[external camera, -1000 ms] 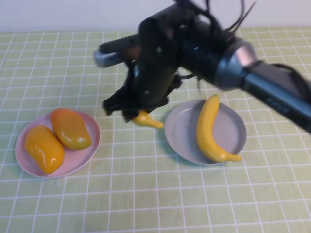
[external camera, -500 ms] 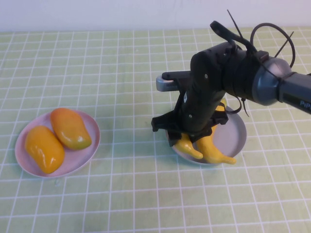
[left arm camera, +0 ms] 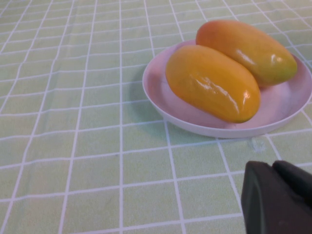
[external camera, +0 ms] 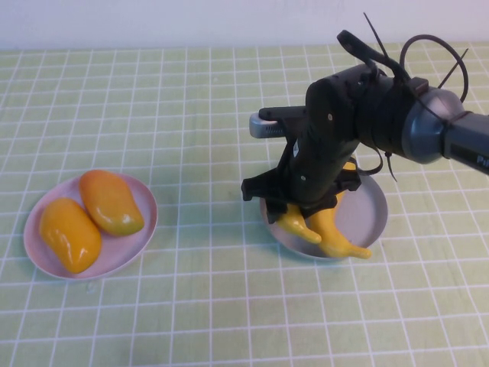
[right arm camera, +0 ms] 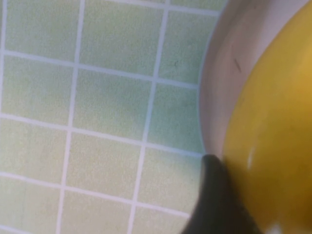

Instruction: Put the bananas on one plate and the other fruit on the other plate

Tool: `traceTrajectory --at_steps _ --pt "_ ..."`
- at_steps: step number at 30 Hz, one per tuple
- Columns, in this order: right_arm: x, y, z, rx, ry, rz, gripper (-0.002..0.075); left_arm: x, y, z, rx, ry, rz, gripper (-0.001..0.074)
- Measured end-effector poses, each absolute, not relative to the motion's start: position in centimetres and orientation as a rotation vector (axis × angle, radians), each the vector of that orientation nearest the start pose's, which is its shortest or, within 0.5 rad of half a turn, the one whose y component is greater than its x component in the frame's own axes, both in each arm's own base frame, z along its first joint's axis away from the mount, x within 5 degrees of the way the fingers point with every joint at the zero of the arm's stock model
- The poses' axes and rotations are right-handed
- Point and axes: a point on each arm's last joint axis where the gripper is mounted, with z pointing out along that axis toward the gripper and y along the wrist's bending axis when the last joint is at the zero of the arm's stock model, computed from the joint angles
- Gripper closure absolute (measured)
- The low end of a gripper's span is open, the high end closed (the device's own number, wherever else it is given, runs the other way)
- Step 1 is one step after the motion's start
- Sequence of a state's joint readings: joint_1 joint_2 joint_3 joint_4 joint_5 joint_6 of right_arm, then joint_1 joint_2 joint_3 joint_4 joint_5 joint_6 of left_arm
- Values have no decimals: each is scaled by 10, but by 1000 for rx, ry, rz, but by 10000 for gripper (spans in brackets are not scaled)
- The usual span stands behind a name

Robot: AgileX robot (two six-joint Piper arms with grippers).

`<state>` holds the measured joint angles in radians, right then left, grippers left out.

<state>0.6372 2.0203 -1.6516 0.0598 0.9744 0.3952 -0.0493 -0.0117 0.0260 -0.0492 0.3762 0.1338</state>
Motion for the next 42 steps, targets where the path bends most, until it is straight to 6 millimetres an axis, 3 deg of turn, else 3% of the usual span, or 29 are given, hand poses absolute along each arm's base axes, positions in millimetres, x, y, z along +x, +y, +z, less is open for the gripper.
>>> traceTrajectory --at_steps 6,11,14,19,22,28,32,37,42 --pt "344 260 229 -314 2855 299 298 52 -4 171 141 1868 10 738" --pt "338 256 256 -315 2798 333 308 52 -4 171 141 1868 10 738" --pt "321 251 279 -338 2751 355 394 52 -4 171 141 1868 10 738" --pt "273 228 320 -422 2673 370 662 52 -4 171 141 1868 10 738" --pt "249 206 333 -443 2663 328 717 52 -4 171 141 1868 10 738" --pt "203 163 337 -514 2650 250 738 52 -4 171 141 1868 10 738" --pt "172 137 326 -529 2655 240 740 52 -4 171 141 1868 10 738" --pt "153 122 324 -530 2643 266 741 52 -4 171 141 1868 10 738" --pt "147 113 321 -571 2543 242 741 52 -4 171 141 1868 10 738"
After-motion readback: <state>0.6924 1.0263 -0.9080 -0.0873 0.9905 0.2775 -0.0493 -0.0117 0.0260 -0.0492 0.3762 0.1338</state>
